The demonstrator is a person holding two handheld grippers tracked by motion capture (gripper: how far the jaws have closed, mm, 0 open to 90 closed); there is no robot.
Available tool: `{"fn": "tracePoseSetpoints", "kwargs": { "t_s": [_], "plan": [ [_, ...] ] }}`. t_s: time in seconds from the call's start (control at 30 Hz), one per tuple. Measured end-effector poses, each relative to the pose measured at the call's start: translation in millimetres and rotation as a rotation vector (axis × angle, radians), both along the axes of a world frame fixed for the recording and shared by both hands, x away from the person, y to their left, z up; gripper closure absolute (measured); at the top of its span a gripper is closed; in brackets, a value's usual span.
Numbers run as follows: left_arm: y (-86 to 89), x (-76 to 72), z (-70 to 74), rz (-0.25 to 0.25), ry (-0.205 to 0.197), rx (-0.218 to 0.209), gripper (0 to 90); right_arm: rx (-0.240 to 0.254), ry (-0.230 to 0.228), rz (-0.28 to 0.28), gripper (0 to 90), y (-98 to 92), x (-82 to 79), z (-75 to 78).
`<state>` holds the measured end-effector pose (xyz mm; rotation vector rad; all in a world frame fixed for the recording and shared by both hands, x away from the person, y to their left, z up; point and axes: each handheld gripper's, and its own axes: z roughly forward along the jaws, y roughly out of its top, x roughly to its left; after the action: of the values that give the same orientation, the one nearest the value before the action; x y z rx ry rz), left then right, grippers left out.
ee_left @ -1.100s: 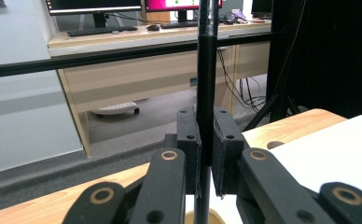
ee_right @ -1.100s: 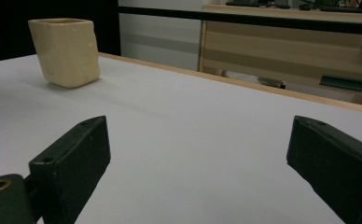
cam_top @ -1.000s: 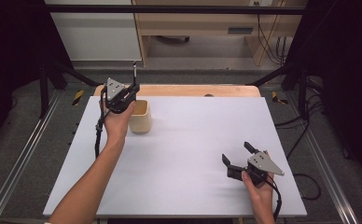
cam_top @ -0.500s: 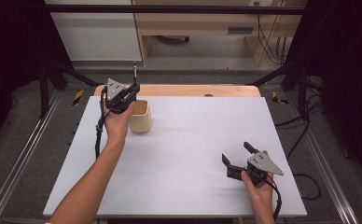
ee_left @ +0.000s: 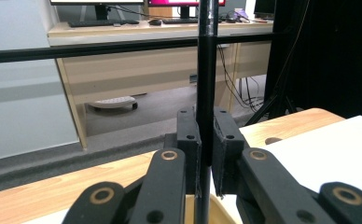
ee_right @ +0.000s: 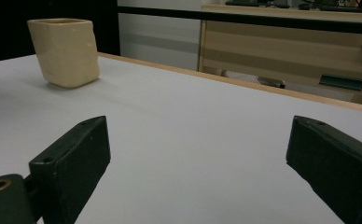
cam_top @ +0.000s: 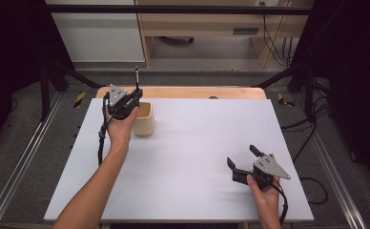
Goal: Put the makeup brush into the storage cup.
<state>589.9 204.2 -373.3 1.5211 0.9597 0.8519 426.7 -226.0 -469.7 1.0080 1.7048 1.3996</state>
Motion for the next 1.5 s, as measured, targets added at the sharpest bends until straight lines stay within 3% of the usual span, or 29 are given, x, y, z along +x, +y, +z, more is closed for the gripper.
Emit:
{"fn": "tracePoseSetpoints", "kwargs": {
  "t_s": [1.5],
  "plan": [
    [0.5, -4.2, -21.7, -0.024, 0.014, 0.004, 83.5, -0.002, 0.006, 0.007, 6.6, 1.8, -0.3, -0.5]
  ]
}}
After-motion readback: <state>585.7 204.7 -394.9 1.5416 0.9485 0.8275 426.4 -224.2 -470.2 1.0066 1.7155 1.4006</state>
